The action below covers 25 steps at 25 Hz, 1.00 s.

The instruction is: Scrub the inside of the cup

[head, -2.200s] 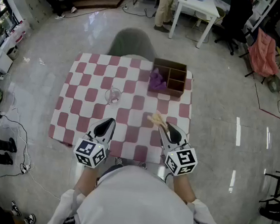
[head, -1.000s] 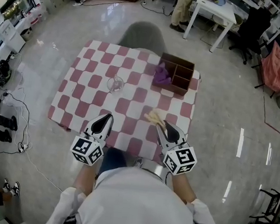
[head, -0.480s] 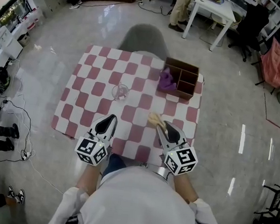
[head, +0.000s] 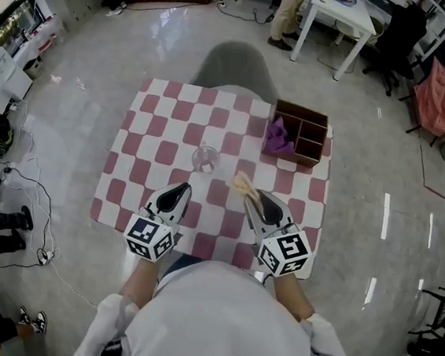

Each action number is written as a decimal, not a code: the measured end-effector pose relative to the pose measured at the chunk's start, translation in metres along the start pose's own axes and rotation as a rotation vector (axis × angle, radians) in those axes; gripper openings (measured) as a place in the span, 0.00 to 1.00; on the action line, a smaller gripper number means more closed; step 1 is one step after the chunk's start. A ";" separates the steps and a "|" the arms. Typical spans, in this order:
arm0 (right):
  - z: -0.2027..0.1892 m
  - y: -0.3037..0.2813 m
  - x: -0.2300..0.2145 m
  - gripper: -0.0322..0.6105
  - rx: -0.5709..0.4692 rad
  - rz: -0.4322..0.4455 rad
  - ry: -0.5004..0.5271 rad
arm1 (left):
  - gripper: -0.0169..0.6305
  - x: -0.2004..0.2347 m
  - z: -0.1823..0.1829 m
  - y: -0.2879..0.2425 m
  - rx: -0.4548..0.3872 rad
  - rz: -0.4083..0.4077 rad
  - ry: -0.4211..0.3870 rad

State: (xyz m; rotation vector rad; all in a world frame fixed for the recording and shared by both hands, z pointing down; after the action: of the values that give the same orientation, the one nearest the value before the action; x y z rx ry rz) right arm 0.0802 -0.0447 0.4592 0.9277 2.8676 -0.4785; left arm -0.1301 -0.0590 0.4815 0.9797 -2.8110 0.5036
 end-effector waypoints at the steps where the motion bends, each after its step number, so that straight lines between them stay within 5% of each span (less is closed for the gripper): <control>1: 0.000 -0.005 0.002 0.22 -0.001 -0.002 -0.002 | 0.09 0.005 0.000 -0.001 0.004 -0.005 0.000; 25: 0.006 -0.058 0.005 0.22 -0.014 -0.173 -0.029 | 0.09 0.069 0.004 -0.051 0.054 -0.202 -0.033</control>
State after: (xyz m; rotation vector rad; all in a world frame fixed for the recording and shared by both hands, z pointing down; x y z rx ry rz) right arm 0.0421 -0.0882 0.4678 0.6678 2.9343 -0.4817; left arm -0.1525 -0.1385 0.5068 1.2772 -2.6984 0.5448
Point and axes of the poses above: the fingertips, and each gripper's own axes: y backward along the fingers, x to its left, z out of its top, the point moved 5 cm from there along y, backward along the fingers, and after that the axes turned 3 degrees about x, right-handed, at the moved point
